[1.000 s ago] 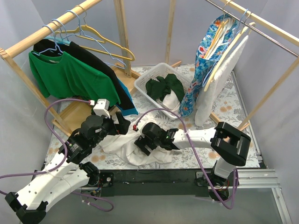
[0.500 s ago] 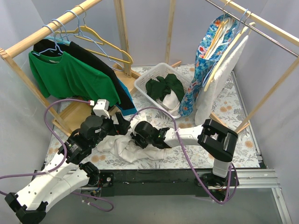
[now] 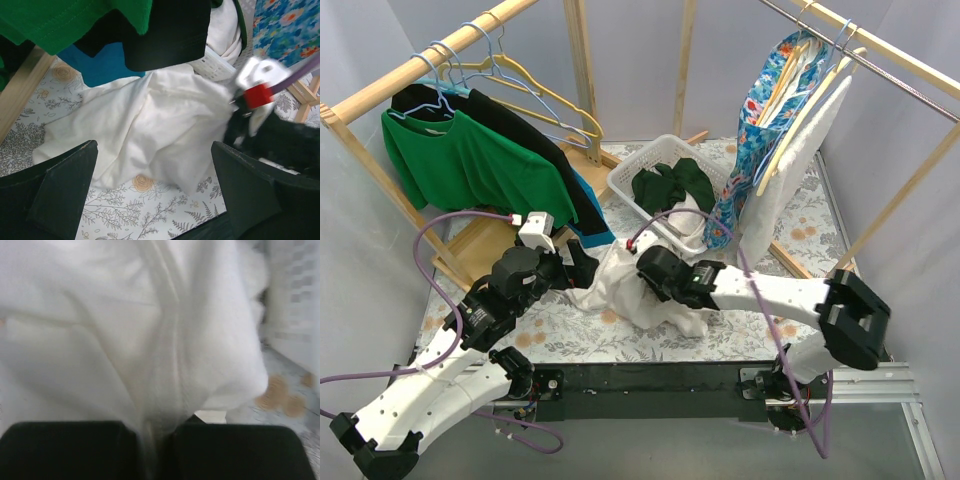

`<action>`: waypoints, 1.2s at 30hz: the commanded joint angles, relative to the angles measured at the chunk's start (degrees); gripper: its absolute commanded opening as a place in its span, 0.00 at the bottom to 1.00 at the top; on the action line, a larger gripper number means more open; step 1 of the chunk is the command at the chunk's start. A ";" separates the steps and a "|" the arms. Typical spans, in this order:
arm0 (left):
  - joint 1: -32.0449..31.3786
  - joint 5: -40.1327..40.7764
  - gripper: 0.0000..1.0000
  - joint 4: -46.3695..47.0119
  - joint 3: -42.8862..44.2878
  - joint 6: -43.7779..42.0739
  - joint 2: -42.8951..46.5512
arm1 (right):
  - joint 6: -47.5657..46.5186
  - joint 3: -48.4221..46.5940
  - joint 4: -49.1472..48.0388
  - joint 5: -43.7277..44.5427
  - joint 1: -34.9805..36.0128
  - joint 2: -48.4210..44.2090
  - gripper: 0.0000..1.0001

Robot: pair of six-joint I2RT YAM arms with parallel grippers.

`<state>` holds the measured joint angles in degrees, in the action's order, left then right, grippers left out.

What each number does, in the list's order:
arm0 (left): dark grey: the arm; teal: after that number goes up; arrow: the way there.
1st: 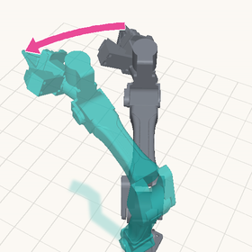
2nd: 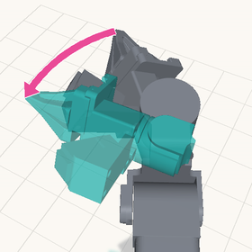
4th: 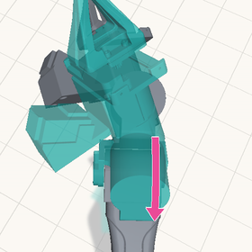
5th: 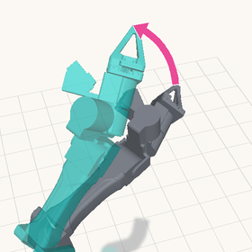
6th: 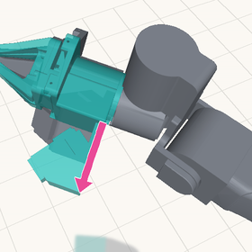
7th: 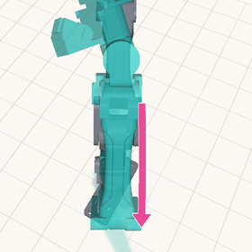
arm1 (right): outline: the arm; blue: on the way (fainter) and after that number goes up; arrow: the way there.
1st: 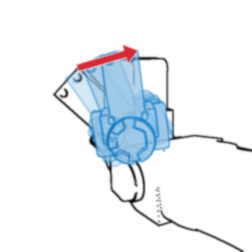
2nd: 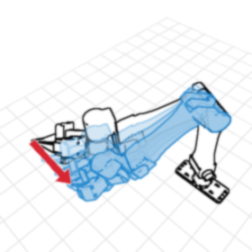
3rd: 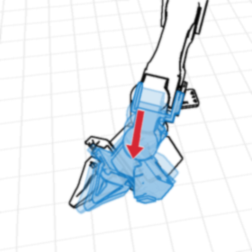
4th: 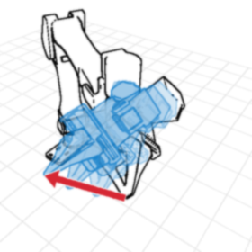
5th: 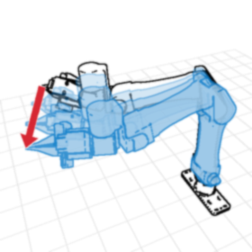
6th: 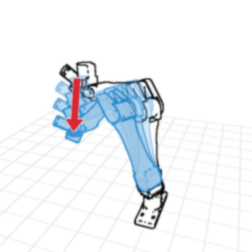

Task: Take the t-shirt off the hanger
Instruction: Place the T-shirt in the bin.

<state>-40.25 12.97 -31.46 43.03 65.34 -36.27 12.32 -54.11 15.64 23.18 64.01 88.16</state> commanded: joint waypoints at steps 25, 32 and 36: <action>-0.18 1.00 0.98 -1.06 3.29 0.05 -1.26 | -15.66 -48.36 -9.92 15.58 -21.20 9.65 0.01; -0.18 0.83 0.98 -0.53 2.68 0.40 -2.66 | -11.45 -49.26 -11.07 15.76 -25.24 16.69 0.01; -0.18 0.56 0.98 -0.27 2.50 0.40 -3.45 | -6.97 -45.04 -11.33 14.18 -27.88 18.62 0.01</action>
<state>-40.25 13.10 -32.10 44.38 65.67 -39.35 0.27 -100.99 8.91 37.15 38.41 106.30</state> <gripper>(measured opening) 0.981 0.102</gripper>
